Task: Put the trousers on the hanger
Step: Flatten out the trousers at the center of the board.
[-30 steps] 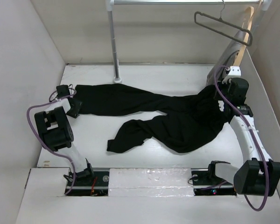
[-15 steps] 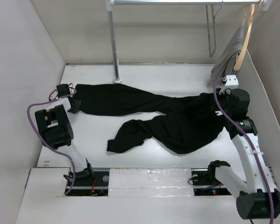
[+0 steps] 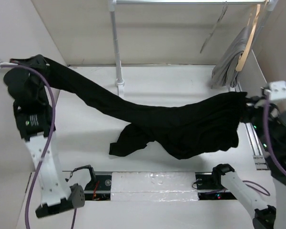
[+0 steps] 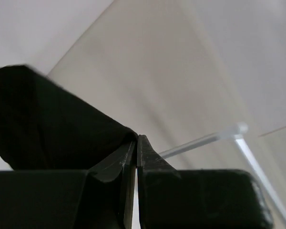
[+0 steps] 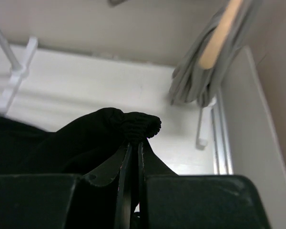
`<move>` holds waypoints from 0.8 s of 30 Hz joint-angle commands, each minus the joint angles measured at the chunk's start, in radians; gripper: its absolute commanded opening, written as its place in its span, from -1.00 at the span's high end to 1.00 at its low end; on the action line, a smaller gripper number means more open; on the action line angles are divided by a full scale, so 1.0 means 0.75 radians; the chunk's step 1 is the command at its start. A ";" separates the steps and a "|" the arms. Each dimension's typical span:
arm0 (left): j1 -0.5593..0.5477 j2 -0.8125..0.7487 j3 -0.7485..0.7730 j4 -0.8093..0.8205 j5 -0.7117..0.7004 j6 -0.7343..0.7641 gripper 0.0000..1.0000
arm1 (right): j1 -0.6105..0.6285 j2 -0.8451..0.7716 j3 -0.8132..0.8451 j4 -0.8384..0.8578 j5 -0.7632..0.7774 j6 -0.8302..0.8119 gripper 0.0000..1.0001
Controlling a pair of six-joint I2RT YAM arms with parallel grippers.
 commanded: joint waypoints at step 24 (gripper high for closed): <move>0.099 0.829 0.075 -0.105 -0.069 0.281 0.95 | -0.129 0.634 -0.501 1.095 0.393 -0.121 0.78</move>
